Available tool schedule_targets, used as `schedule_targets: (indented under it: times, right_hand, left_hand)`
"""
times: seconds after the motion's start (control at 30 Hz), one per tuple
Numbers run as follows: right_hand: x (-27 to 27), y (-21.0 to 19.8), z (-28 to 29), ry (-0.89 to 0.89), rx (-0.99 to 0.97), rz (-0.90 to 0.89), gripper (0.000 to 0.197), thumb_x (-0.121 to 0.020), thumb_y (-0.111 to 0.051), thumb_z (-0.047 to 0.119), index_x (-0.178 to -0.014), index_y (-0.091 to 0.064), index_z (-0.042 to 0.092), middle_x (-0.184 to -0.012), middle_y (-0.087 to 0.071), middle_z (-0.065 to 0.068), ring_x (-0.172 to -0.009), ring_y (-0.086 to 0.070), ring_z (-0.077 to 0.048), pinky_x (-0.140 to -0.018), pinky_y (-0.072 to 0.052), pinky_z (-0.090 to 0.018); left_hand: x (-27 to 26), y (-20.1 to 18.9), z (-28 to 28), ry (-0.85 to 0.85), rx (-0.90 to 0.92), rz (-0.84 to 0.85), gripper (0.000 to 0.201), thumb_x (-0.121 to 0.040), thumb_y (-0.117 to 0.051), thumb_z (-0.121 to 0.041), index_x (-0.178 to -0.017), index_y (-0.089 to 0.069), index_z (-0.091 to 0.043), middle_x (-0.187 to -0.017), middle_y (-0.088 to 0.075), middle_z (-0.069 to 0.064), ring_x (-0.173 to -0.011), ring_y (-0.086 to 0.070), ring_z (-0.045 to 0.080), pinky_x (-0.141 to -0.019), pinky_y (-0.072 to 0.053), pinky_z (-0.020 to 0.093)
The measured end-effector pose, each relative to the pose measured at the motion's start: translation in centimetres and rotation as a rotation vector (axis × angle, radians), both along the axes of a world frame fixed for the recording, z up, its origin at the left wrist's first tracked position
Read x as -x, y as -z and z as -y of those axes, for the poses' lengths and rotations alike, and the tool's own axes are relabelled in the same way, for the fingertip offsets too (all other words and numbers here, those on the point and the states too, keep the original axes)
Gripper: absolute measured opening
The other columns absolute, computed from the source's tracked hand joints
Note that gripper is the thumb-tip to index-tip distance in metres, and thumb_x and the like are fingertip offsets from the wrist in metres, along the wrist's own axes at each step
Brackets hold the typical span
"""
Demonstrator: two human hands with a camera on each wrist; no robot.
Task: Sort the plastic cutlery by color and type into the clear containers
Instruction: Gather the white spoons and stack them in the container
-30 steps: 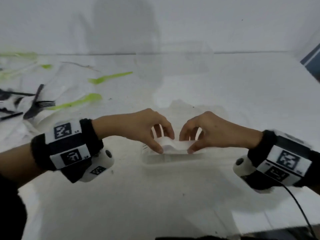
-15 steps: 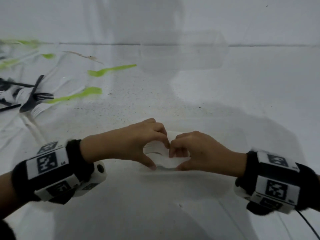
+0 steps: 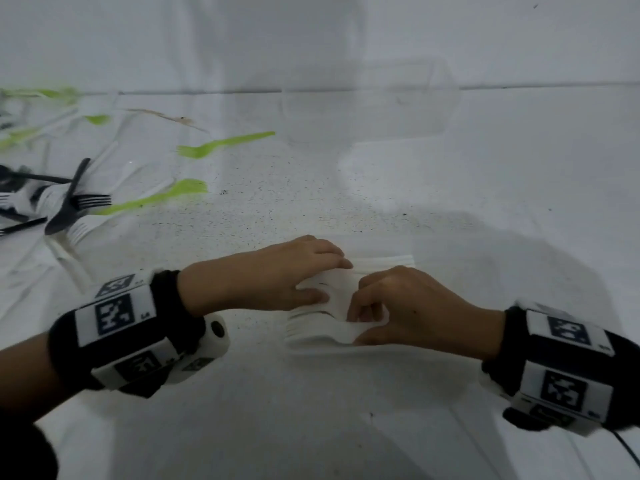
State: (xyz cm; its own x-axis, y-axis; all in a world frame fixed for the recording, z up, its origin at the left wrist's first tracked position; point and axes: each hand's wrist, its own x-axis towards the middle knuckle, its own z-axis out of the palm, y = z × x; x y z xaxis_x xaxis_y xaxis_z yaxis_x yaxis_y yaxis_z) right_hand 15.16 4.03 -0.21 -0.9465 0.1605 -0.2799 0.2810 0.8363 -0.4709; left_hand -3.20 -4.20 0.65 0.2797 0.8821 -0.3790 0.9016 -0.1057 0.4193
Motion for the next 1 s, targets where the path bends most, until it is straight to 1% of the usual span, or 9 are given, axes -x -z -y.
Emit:
schedule_targets:
  times: [0.1,0.17,0.3,0.4,0.47,0.57,0.77,0.87,1.0]
  right_hand:
    - [0.1,0.1,0.2,0.010,-0.013,-0.017,0.029,-0.081,-0.066,0.042,-0.105,-0.066,0.025,-0.097,-0.060,0.009,-0.075,-0.044,-0.001,-0.061,-0.032,-0.011]
    - [0.1,0.1,-0.2,0.074,-0.040,-0.040,0.030,-0.084,-0.062,0.042,-0.108,-0.064,0.025,-0.099,-0.060,0.008,-0.080,-0.045,-0.001,-0.062,-0.033,-0.014]
    - [-0.6,0.5,-1.5,0.237,-0.115,-0.117,0.031,-0.091,-0.057,0.028,-0.121,-0.058,0.019,-0.121,-0.056,0.002,-0.109,-0.047,-0.012,-0.084,-0.032,-0.017]
    - [-0.9,0.8,-1.5,0.217,-0.100,0.021,0.043,-0.095,-0.048,0.029,-0.137,-0.041,0.019,-0.134,-0.047,0.003,-0.120,-0.043,-0.013,-0.093,-0.031,-0.019]
    - [-0.9,0.6,-1.3,0.199,-0.087,0.076,0.045,-0.096,-0.046,0.031,-0.139,-0.036,0.022,-0.133,-0.046,0.003,-0.118,-0.044,-0.013,-0.092,-0.034,-0.020]
    - [-0.7,0.3,-1.5,0.213,-0.083,0.081,0.041,-0.094,-0.051,0.028,-0.135,-0.043,0.025,-0.127,-0.051,0.003,-0.114,-0.049,-0.012,-0.088,-0.037,-0.022]
    - [-1.1,0.4,-2.1,0.287,-0.081,0.061,0.030,-0.093,-0.053,0.025,-0.123,-0.059,0.025,-0.114,-0.060,0.001,-0.101,-0.055,-0.012,-0.074,-0.034,-0.018]
    - [-0.8,0.6,-2.1,0.286,-0.124,0.072,0.030,-0.093,-0.054,0.021,-0.122,-0.060,0.023,-0.112,-0.061,0.000,-0.101,-0.056,-0.014,-0.076,-0.036,-0.020]
    - [-0.6,0.4,-2.0,0.253,-0.047,0.055,0.032,-0.092,-0.054,0.016,-0.124,-0.059,0.022,-0.114,-0.061,0.000,-0.100,-0.057,-0.013,-0.079,-0.040,-0.021]
  left_hand:
    - [-0.1,0.4,-0.1,0.011,-0.045,-0.032,0.043,-0.100,-0.035,-0.023,-0.143,-0.032,-0.022,-0.146,-0.033,-0.006,-0.131,-0.026,0.007,-0.103,-0.020,0.014]
    - [-0.3,0.8,0.1,0.028,-0.073,-0.089,0.044,-0.101,-0.034,-0.019,-0.144,-0.028,-0.023,-0.147,-0.030,-0.006,-0.131,-0.024,0.007,-0.102,-0.019,0.013]
    - [-0.7,1.3,0.3,0.030,-0.070,-0.111,0.054,-0.098,-0.039,-0.008,-0.147,-0.021,-0.023,-0.147,-0.027,-0.004,-0.131,-0.026,0.009,-0.102,-0.021,0.014]
    - [-0.6,1.4,-0.1,-0.018,-0.097,-0.046,0.055,-0.096,-0.038,-0.003,-0.145,-0.026,-0.024,-0.137,-0.038,-0.002,-0.120,-0.040,0.012,-0.095,-0.034,0.018]
    - [-0.4,1.6,-0.4,-0.047,-0.104,0.012,0.055,-0.094,-0.036,0.003,-0.143,-0.032,-0.021,-0.131,-0.044,0.001,-0.115,-0.045,0.014,-0.094,-0.039,0.023]
    - [0.1,1.5,-1.0,-0.048,-0.090,0.087,0.055,-0.090,-0.034,0.010,-0.136,-0.044,-0.019,-0.128,-0.051,0.002,-0.114,-0.050,0.014,-0.095,-0.041,0.025]
    - [0.7,1.3,-1.0,-0.042,-0.147,0.375,0.048,-0.089,-0.031,0.015,-0.123,-0.056,-0.008,-0.118,-0.062,0.002,-0.104,-0.055,0.002,-0.091,-0.041,0.009]
    - [0.8,1.3,-1.0,-0.051,-0.140,0.382,0.047,-0.091,-0.031,0.014,-0.122,-0.057,-0.008,-0.118,-0.062,0.000,-0.105,-0.055,0.002,-0.093,-0.042,0.013]
    - [0.5,1.3,-0.8,-0.050,-0.103,0.300,0.049,-0.088,-0.029,0.012,-0.126,-0.055,-0.008,-0.125,-0.059,0.004,-0.108,-0.055,0.009,-0.092,-0.037,0.009]
